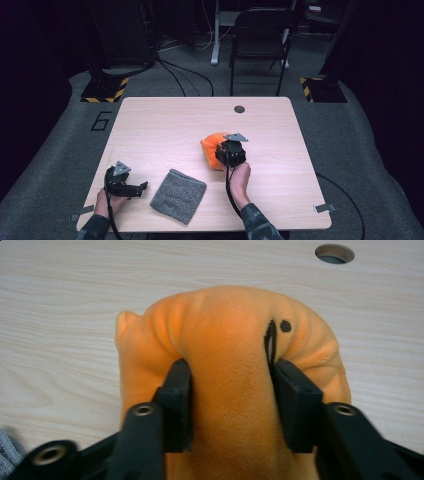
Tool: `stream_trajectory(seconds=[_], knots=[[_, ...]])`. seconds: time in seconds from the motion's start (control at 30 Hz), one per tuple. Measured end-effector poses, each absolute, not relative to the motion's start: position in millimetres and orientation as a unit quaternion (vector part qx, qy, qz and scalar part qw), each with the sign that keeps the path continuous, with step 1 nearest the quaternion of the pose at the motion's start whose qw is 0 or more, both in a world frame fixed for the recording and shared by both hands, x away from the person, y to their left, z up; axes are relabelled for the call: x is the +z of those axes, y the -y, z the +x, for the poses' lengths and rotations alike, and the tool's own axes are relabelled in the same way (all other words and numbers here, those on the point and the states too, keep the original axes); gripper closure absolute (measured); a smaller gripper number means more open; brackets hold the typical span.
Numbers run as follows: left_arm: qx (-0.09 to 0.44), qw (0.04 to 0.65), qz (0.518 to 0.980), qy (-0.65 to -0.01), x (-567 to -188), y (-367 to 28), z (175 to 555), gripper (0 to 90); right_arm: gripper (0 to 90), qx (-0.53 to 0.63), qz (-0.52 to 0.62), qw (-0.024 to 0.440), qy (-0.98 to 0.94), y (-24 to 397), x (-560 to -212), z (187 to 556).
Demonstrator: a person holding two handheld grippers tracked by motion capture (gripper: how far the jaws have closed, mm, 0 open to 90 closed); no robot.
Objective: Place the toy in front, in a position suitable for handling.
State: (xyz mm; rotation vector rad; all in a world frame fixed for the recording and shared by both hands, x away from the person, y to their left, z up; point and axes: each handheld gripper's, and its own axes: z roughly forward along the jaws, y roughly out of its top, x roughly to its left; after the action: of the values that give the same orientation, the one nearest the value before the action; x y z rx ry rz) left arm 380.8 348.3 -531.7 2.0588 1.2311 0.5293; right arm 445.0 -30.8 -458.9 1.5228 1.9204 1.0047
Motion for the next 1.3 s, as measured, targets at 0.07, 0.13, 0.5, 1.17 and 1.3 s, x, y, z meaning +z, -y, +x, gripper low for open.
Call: stream_trajectory(seconds=[0.07, 0.13, 0.5, 1.17, 1.3], knots=[[0.203, 0.336, 0.789, -0.472, -532, -348, 381, 0.0, 46.2, 0.367, 0.558, 0.247, -0.703, 30, -458, 445], [0.203, 0.336, 0.789, -0.472, -532, -348, 381, 0.0, 34.7, 0.363, 0.548, 0.256, -0.709, 30, -454, 444], [0.203, 0.336, 0.790, -0.472, -532, -348, 381, 0.0, 12.6, 0.402, 0.513, 0.240, -0.719, 73, -426, 429], [0.203, 0.334, 0.790, -0.472, -532, -348, 380, 0.0, 0.0, 0.402, 0.488, 0.214, -0.745, 183, -448, 375], [0.203, 0.334, 0.790, -0.471, -531, -348, 381, 0.0, 0.0, 0.404, 0.495, 0.214, -0.739, 199, -455, 366]])
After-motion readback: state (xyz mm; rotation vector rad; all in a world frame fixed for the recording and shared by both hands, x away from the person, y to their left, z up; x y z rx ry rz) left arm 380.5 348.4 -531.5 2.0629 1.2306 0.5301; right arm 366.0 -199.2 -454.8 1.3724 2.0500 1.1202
